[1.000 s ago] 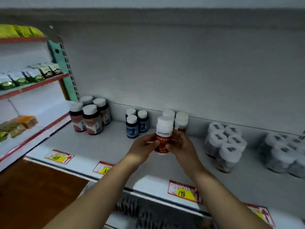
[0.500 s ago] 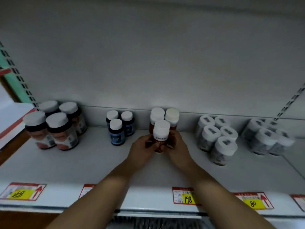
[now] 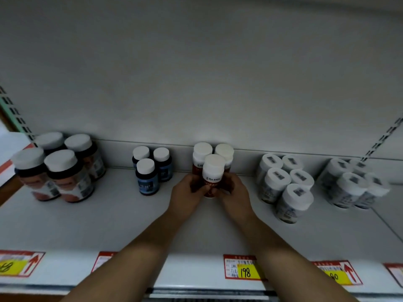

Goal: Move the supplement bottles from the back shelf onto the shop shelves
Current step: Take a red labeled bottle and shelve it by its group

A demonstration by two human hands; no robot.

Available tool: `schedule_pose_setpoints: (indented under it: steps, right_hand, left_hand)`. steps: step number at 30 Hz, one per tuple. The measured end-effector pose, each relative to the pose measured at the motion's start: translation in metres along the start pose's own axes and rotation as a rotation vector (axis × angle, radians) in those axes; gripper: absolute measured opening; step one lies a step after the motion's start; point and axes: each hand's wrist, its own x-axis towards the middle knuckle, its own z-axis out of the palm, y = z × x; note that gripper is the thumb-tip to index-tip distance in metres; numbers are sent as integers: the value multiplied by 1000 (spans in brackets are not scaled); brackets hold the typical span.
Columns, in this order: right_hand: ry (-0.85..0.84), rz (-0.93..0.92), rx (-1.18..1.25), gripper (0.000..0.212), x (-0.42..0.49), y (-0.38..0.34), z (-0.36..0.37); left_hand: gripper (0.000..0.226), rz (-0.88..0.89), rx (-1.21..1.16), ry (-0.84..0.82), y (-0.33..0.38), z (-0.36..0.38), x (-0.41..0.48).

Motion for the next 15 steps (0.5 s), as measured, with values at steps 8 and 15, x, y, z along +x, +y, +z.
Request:
schedule_pose_setpoints:
  steps: [8,15]
  right_hand:
    - [-11,-13,-44,45,-5,-3,-3]
    - [43,-22,-84,37,-29,-15,-15]
  left_hand:
    - [30,-7,45,33,0,-1,-6]
    - [34,-33,5,72,0,-17,-37]
